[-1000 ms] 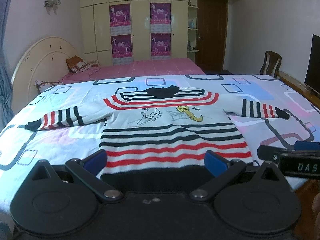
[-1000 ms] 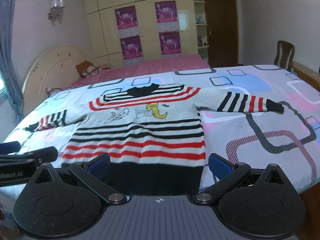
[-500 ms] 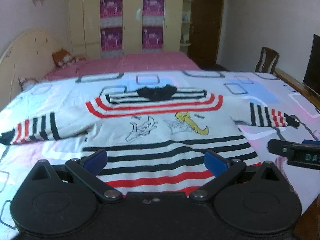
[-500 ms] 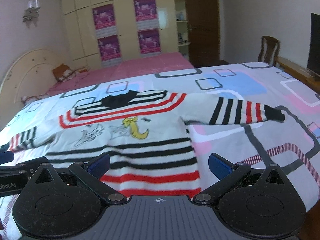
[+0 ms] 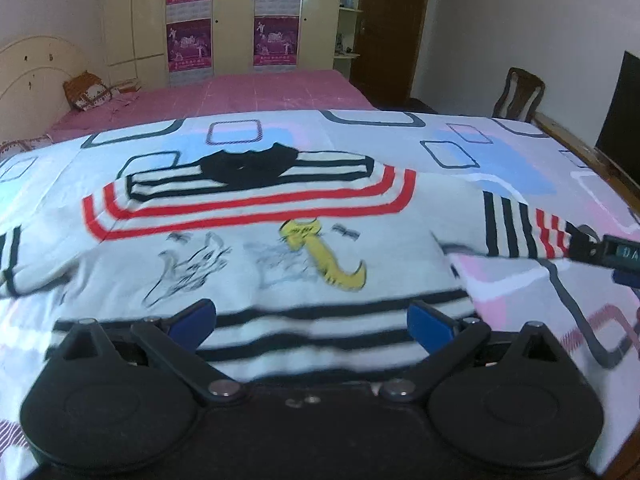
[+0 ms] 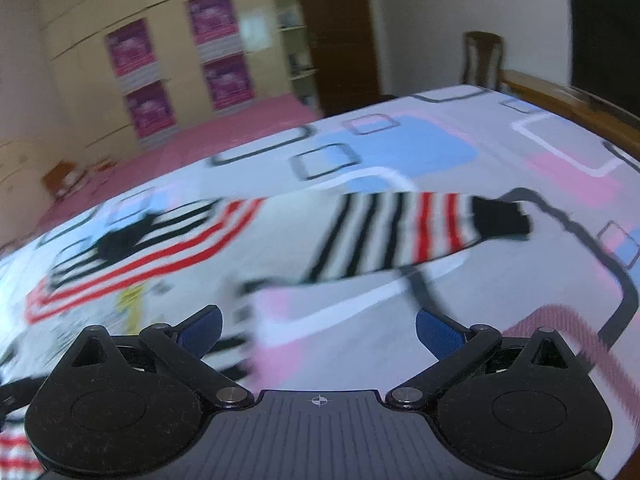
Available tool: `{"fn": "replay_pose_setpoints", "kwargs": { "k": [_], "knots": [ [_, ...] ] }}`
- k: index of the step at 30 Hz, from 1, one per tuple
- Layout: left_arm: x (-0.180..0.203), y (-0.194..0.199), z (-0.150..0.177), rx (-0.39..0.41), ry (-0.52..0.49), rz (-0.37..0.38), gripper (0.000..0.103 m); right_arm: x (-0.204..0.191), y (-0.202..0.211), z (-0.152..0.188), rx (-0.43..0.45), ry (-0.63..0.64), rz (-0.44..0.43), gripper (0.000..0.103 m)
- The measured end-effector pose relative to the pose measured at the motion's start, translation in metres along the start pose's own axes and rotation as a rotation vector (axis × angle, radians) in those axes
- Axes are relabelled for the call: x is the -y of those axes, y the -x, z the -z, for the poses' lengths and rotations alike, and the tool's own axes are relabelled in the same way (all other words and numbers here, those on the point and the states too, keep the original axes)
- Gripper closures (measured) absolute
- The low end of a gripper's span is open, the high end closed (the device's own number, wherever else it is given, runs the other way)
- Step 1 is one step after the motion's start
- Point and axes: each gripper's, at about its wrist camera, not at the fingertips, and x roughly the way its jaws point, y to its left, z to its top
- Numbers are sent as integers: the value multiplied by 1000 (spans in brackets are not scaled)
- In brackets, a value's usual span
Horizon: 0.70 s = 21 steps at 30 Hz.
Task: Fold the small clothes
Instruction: 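Reach the right tool to the sweater's sleeve cuff and grasp it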
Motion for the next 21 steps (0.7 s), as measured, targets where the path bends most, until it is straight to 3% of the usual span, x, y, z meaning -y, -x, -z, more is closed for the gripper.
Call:
{"fn": "replay_pose_setpoints", "kwargs": {
  "k": [2,3,4,5,6,14,21],
  "knots": [
    [14,-18,-10,-15,-1,-10,1,29,-19,-14,12,-49,26,1],
    [21,-27,-14,-27,1,-13,1,41,-27,-20,12,-69,34,8],
    [28,-36,-19,-39,2,-17,1,55,-36,-25,10,-90,36,26],
    [35,-43,-22,-49,-1,-22,1,68,-46,-30,-6,-121,43,61],
    [43,-50,-26,-57,-6,-27,1,82,-56,-33,-26,-159,58,65],
    [83,-74,-43,-94,-48,-55,0,158,-103,-44,-64,-384,38,65],
    [86,-80,-52,-107,-55,-83,0,174,-113,-45,-64,-463,33,65]
  ]
}}
